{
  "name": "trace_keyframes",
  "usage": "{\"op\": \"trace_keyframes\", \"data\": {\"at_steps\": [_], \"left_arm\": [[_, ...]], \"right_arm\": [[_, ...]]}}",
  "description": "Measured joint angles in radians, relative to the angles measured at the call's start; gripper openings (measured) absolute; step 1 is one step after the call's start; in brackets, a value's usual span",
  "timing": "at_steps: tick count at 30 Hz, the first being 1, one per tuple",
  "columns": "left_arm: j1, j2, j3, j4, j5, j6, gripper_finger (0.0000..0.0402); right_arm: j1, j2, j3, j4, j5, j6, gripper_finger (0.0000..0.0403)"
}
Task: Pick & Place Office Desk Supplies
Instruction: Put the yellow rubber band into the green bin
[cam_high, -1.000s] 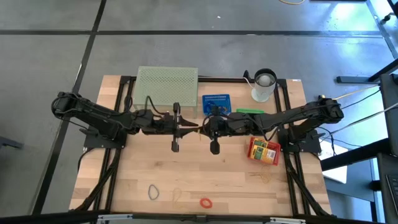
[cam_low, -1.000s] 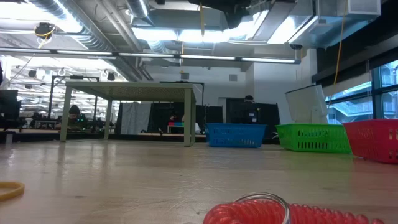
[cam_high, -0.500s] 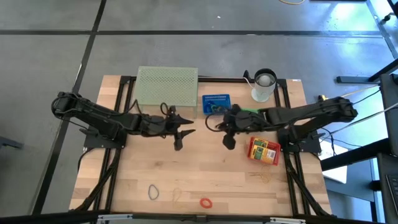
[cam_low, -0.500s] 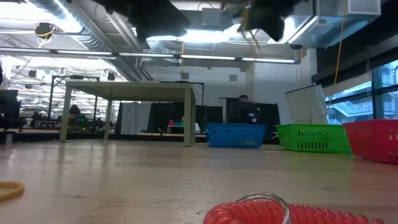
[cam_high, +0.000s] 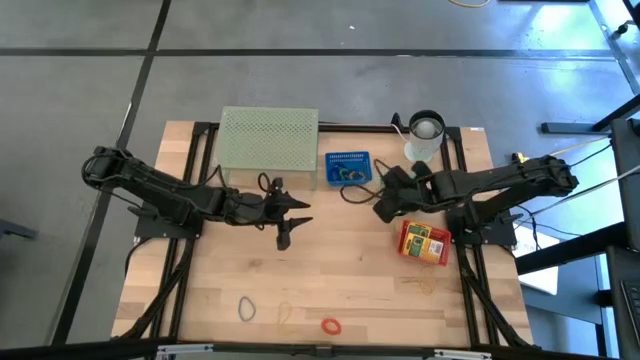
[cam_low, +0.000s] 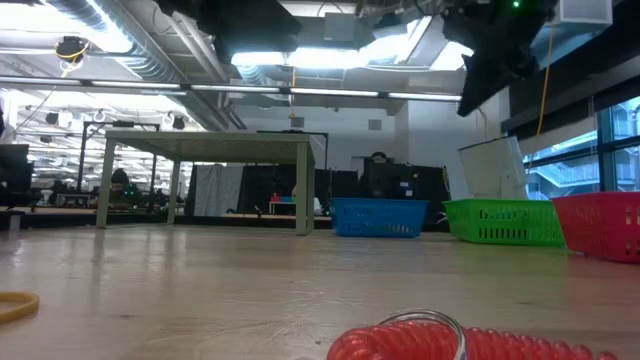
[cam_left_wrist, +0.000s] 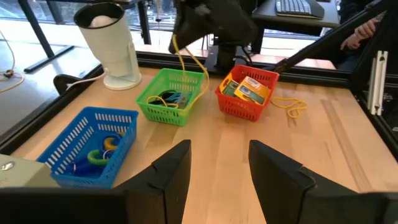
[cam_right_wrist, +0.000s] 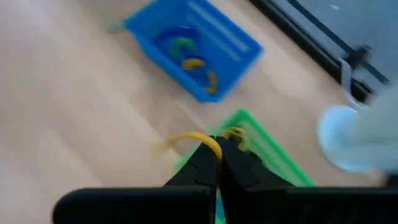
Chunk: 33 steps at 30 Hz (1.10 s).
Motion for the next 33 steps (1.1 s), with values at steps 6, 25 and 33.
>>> {"op": "trace_keyframes", "data": {"at_steps": [6, 25, 33], "left_arm": [[-0.009, 0.000, 0.000, 0.000, 0.001, 0.002, 0.0155], [-0.009, 0.000, 0.000, -0.001, 0.001, 0.001, 0.0157], [-0.009, 0.000, 0.000, -0.001, 0.016, 0.001, 0.0153]], "right_arm": [[-0.036, 0.004, 0.000, -0.177, 0.059, 0.173, 0.0003], [-0.070, 0.004, 0.000, -0.213, 0.086, 0.268, 0.0004], [-0.082, 0.060, 0.000, -0.224, 0.090, 0.279, 0.0004]]}}
